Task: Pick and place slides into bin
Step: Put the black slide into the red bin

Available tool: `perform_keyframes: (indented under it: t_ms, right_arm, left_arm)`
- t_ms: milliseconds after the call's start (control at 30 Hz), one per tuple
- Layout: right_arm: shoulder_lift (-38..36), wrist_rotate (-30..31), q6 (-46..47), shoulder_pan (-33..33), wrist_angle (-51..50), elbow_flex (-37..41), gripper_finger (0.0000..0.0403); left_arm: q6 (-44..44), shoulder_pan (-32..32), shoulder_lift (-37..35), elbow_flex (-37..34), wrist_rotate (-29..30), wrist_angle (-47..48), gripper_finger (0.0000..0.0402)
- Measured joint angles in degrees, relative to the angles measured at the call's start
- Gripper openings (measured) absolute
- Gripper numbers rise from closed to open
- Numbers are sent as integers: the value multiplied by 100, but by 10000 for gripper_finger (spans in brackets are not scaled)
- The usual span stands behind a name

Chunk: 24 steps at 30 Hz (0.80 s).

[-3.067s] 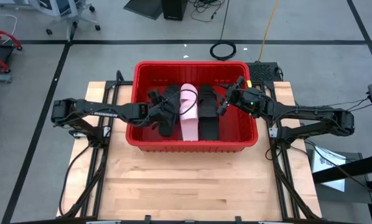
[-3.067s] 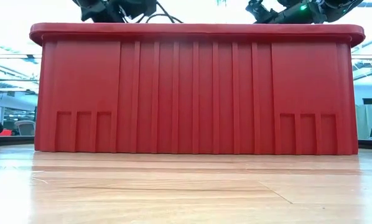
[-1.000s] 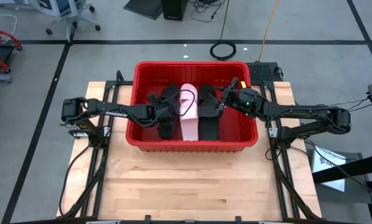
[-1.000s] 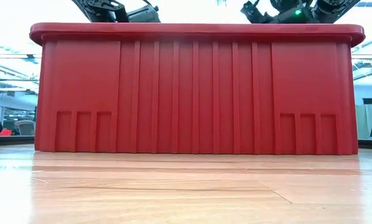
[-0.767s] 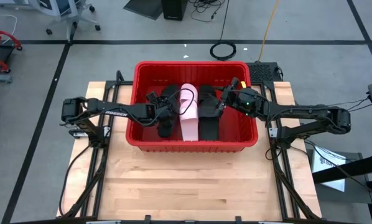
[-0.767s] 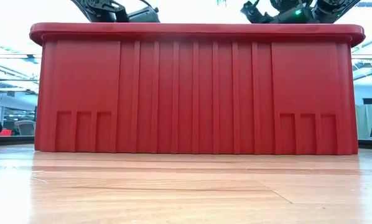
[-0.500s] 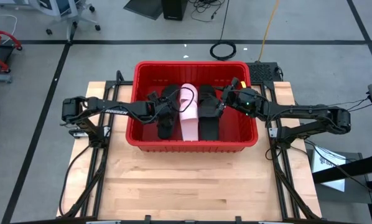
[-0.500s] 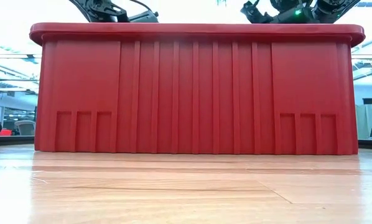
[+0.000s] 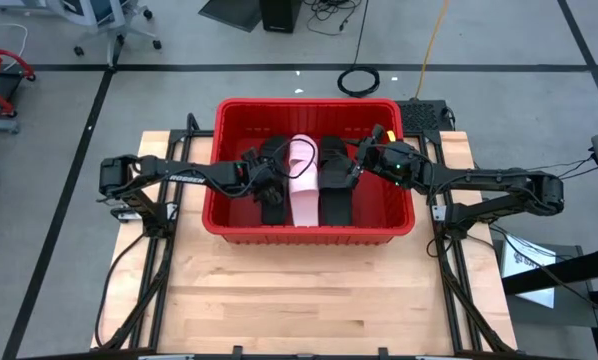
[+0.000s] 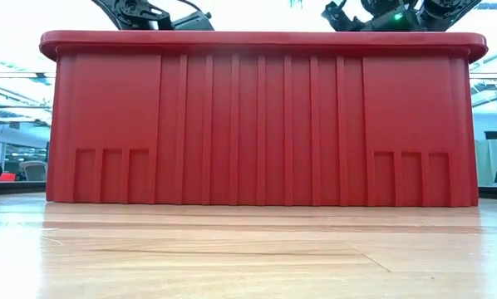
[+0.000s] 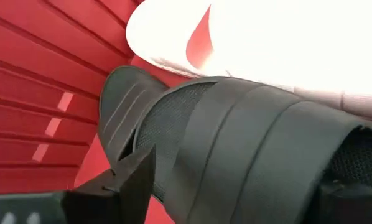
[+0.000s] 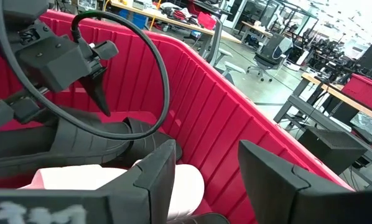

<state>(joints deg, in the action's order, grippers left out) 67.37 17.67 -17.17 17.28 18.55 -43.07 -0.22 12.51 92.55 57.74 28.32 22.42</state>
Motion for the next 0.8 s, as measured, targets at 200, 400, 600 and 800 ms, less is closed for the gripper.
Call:
perform_keyframes:
  t_ms: [200,400,600,800]
  right_arm:
    - [0,-2,0,0,-2,0,164]
    - [-2,-4,0,0,-14,0,164]
    - [-2,-4,1,0,-3,0,164]
    - [-2,-7,31,0,0,0,164]
  left_arm:
    - [73,-177,-1,5,72,141,288]
    - [-30,-402,-308,9,889,472,272]
    - [-13,-518,-916,29,946,273,248]
    - [15,-543,-1228,29,939,230,242]
